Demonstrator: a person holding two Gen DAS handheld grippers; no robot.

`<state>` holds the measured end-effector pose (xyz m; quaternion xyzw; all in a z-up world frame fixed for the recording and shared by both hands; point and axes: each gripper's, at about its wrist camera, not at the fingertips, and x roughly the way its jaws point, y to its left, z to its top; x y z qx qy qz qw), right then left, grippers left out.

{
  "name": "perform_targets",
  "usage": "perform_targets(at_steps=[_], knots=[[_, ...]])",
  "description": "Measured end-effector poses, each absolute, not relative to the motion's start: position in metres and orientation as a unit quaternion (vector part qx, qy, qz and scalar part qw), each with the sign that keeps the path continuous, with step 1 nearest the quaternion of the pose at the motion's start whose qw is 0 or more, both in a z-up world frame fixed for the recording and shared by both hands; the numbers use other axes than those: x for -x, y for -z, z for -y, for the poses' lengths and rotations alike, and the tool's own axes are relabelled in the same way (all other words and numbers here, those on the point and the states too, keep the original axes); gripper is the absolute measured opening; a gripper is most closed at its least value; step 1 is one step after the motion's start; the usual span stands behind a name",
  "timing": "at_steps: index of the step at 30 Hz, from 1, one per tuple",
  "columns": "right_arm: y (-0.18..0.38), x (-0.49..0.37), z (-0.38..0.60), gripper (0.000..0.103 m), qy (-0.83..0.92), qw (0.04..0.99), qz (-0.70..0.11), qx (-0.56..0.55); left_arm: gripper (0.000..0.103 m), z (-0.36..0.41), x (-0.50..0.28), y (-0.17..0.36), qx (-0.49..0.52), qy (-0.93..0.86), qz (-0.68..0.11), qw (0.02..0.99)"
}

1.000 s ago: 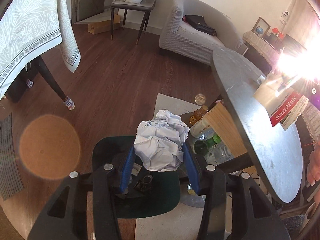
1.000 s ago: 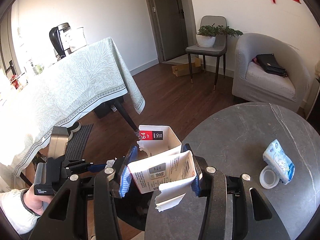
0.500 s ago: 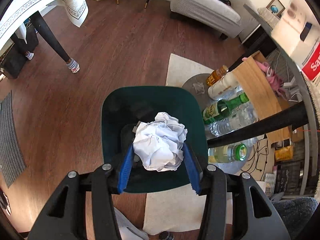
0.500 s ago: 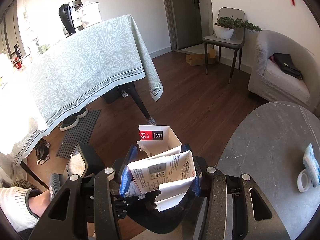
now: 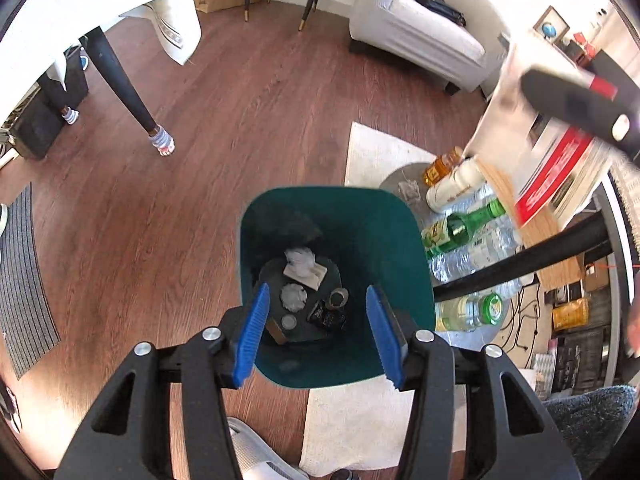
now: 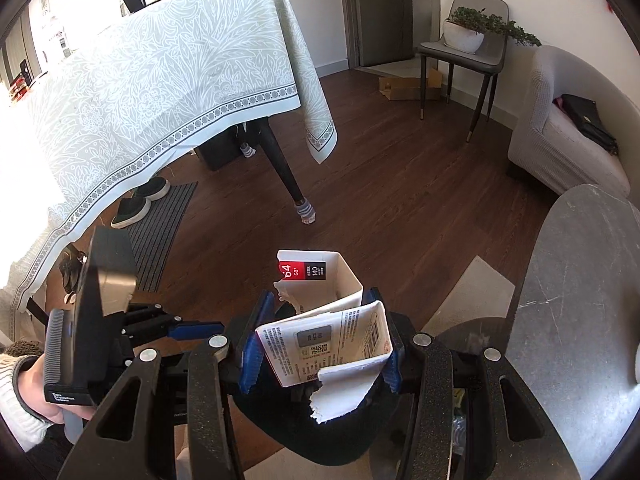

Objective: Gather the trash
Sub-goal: 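Open the left tool over the bin while the right tool lowers and releases the box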

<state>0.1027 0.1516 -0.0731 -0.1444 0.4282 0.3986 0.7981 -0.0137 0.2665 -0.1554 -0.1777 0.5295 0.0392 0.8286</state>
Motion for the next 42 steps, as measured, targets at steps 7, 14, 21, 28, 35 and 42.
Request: perform_targets(at_steps=[7, 14, 21, 28, 35, 42], knots=[[0.092, -0.094, -0.167, 0.048, -0.403, 0.784, -0.443, 0.167, 0.04, -0.294, 0.022, 0.13, 0.21, -0.062, -0.487, 0.845], [0.113, -0.091, -0.176, 0.048, -0.404, 0.767, -0.46, 0.191, 0.034, -0.313, 0.024, 0.096, 0.242, -0.057, -0.445, 0.86], [0.147, -0.078, -0.187, 0.048, -0.406, 0.744, -0.482, 0.224, 0.03, -0.32, 0.024, 0.071, 0.261, -0.05, -0.417, 0.869], [0.182, -0.06, -0.189, 0.048, -0.398, 0.719, -0.5, 0.274, 0.03, -0.318, 0.025, 0.051, 0.255, -0.055, -0.398, 0.879], [0.195, -0.057, -0.178, 0.05, -0.377, 0.715, -0.501, 0.308, 0.03, -0.312, 0.021, 0.04, 0.245, -0.053, -0.382, 0.89], [0.193, -0.055, -0.164, 0.06, -0.367, 0.715, -0.502, 0.32, 0.03, -0.31, 0.017, 0.032, 0.247, -0.051, -0.372, 0.893]])
